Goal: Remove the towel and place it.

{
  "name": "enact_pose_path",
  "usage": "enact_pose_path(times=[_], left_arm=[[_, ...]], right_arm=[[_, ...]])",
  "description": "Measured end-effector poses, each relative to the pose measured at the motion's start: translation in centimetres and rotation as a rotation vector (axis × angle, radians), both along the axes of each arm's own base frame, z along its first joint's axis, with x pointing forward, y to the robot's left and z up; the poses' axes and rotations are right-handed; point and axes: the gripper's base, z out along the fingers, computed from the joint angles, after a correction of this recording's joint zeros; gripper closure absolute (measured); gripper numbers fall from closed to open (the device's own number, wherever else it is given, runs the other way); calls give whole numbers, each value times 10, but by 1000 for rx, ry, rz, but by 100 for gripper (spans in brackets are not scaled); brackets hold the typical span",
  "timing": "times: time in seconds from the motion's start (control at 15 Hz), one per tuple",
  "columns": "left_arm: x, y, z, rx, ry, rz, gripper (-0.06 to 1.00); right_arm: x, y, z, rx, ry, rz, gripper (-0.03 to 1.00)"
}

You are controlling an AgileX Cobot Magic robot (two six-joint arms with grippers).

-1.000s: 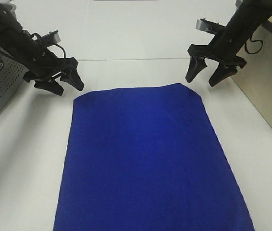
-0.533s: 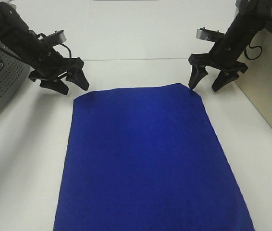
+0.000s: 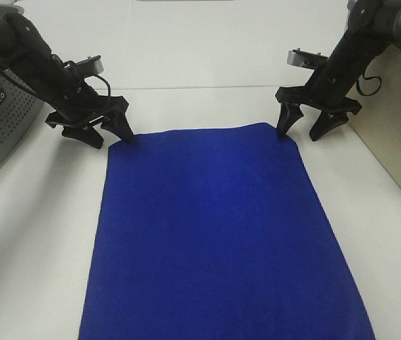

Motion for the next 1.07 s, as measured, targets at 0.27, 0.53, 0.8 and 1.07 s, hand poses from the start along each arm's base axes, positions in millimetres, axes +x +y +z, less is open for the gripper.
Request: enact_pose_path(times=[0.27, 0.53, 0.8, 1.07], left_arm=[[0, 0, 0, 5, 10, 9, 26], [-1, -1, -2, -3, 20, 8, 26], [-4, -25, -4, -20, 15, -35, 26], [-7, -47, -8, -61, 16, -45, 26]], right_arm=[[1, 0, -2, 2, 3, 0, 21], [1, 1, -3, 9, 5, -3, 22], [1, 4, -3, 41, 1, -15, 23], [1, 18, -5, 59, -7, 7, 26]])
